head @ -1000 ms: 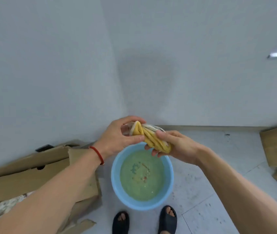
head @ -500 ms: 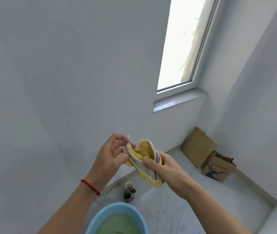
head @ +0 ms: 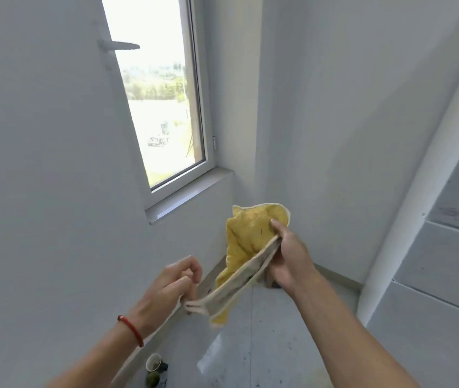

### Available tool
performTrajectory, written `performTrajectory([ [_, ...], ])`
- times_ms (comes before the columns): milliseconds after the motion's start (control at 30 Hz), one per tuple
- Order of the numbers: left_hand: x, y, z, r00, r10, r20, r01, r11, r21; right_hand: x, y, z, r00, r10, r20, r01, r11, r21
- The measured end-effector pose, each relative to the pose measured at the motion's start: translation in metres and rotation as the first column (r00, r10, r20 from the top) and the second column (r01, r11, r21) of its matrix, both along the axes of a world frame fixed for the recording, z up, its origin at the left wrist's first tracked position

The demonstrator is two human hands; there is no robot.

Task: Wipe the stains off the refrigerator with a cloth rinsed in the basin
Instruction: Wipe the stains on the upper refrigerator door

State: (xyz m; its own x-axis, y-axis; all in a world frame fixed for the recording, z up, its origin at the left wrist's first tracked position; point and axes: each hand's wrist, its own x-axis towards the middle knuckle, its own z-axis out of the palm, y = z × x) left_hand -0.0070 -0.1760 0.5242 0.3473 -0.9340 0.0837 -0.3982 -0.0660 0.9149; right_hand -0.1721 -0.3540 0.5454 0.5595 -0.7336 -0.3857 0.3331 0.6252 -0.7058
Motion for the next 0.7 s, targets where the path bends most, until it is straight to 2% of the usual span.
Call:
performTrajectory([
  [100, -0.052, -0.068, 0.020, 0.995, -0.012, -0.102, 0.007, 0.999, -0.053, -0.057, -0.029, 0.022, 0.994, 0.094, 0.062, -0.087, 0.992, -0.096],
  [200, -0.125, -0.140, 0.039, 0.961, -0.157, -0.230, 0.143, 0.987, -0.077, -0.115, -0.065, 0.037, 0.988, 0.086, 0.126, -0.060, 0.978, -0.200],
  [267, -0.167, -0.178, 0.044, 0.964, -0.094, -0.250, 0.059, 0.988, -0.144, -0.156, -0.094, 0.044, 0.994, 0.035, 0.105, 0.000, 0.951, -0.309],
  [333, -0.192, -0.203, 0.047, 0.975, -0.013, -0.223, -0.024, 0.986, -0.162, -0.188, -0.115, 0.042, 0.997, -0.081, -0.006, 0.070, 0.894, -0.442],
  [367, -0.205, -0.216, 0.051, 0.978, -0.008, -0.210, -0.022, 0.990, -0.138, -0.203, -0.122, 0.038, 0.993, -0.100, -0.071, 0.054, 0.876, -0.479],
  [467, -0.233, -0.251, 0.056, 0.979, -0.032, -0.203, 0.029, 0.999, -0.016, -0.243, -0.138, 0.012, 0.952, 0.000, -0.305, -0.153, 0.865, -0.478],
  [500, -0.235, -0.259, 0.056, 0.977, -0.008, -0.213, 0.010, 1.000, 0.008, -0.251, -0.144, 0.005, 0.937, -0.035, -0.348, -0.150, 0.859, -0.489],
  [600, -0.242, -0.288, 0.058, 0.954, -0.012, -0.299, 0.024, 0.999, 0.038, -0.269, -0.164, -0.003, 0.905, -0.245, -0.347, 0.048, 0.870, -0.490],
  [633, -0.244, -0.297, 0.058, 0.954, -0.012, -0.299, 0.028, 0.998, 0.048, -0.271, -0.168, 0.001, 0.882, -0.318, -0.348, 0.106, 0.853, -0.511],
  [700, -0.250, -0.316, 0.058, 0.979, 0.022, -0.202, -0.009, 0.998, 0.068, -0.276, -0.174, 0.012, 0.773, -0.494, -0.397, 0.177, 0.770, -0.612],
])
